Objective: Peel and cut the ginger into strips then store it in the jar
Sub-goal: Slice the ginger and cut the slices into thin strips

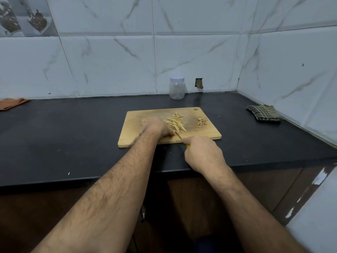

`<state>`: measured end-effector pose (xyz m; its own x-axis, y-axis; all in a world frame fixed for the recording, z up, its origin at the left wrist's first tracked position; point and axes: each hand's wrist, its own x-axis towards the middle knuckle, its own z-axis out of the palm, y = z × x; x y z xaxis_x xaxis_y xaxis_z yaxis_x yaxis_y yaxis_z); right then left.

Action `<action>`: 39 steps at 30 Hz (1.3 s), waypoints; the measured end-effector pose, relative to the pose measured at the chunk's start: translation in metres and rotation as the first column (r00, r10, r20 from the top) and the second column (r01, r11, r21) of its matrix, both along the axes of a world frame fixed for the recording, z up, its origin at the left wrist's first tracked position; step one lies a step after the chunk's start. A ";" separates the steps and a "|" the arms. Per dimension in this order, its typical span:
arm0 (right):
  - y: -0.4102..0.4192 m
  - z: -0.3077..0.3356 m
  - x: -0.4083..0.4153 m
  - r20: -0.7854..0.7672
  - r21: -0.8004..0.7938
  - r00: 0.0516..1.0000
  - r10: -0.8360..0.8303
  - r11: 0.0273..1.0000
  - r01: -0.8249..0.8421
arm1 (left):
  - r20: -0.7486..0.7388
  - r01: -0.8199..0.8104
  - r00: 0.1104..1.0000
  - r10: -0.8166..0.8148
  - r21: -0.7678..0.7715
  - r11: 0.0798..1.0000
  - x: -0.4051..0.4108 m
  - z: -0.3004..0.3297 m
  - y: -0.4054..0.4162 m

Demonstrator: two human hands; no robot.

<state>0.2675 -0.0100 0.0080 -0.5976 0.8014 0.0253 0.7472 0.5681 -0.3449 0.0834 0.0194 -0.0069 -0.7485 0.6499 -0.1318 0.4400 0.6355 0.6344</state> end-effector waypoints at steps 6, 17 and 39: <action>0.014 0.000 -0.015 -0.039 0.011 0.999 -0.034 0.999 0.034 | -0.013 0.001 1.000 -0.001 0.007 1.000 0.000 0.000 -0.005; 0.016 -0.008 -0.011 -0.166 0.027 0.986 0.001 1.000 0.004 | -0.147 0.084 0.987 -0.063 0.139 0.987 0.003 -0.011 -0.022; 0.042 -0.007 -0.029 -0.098 0.052 0.995 -0.017 0.998 0.022 | -0.197 -0.067 0.961 0.196 0.519 0.852 0.016 -0.026 -0.045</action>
<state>0.2381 0.0318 0.0008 -0.5746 0.8088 0.1252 0.7227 0.5732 -0.3863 0.0991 -0.0257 -0.0324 -0.7983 0.4710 0.3755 0.5511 0.3197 0.7707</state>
